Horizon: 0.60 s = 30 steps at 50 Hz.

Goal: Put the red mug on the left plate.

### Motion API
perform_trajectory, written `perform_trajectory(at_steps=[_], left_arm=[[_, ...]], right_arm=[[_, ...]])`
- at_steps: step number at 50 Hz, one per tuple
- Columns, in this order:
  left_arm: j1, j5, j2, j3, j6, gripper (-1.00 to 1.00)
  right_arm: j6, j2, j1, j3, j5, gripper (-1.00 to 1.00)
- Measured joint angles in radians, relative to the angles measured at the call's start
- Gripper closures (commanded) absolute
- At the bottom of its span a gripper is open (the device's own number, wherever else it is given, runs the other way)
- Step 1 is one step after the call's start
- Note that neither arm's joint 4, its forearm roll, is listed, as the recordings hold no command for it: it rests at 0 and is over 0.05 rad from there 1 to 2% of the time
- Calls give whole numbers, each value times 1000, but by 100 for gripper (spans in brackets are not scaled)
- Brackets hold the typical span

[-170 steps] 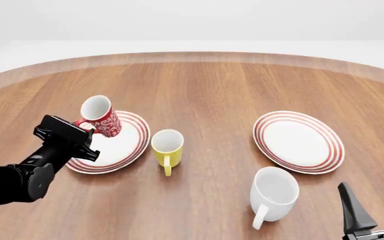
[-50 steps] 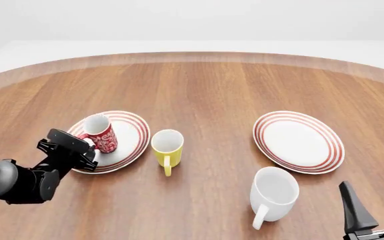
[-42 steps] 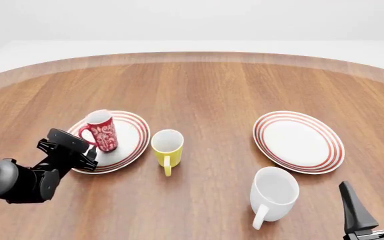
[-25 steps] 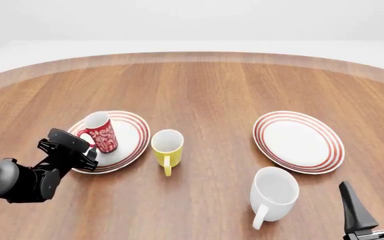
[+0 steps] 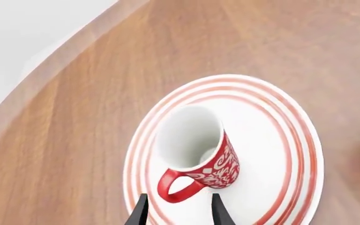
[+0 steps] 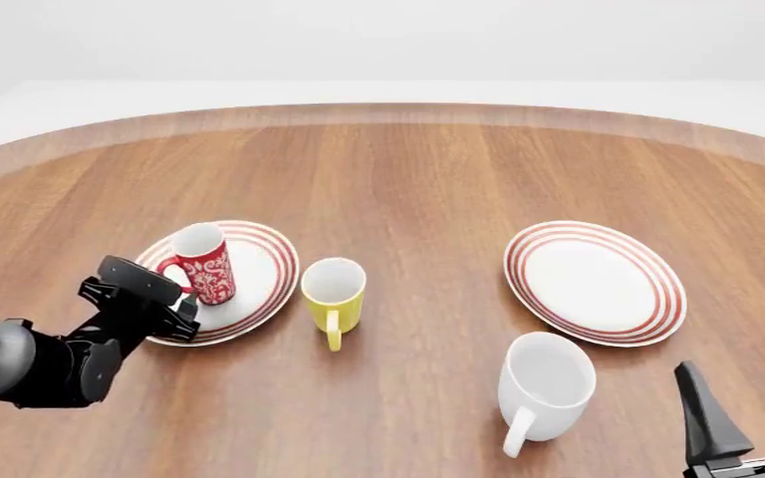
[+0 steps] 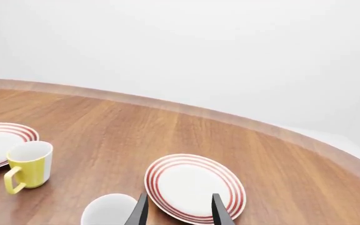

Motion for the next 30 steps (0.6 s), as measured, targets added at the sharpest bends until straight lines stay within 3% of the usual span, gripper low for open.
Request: perform_trajectory(at_steps=[30], left_arm=[[-94, 15, -111, 76, -58, -100]], right_arm=[[-5, 0, 5, 0, -1, -100]])
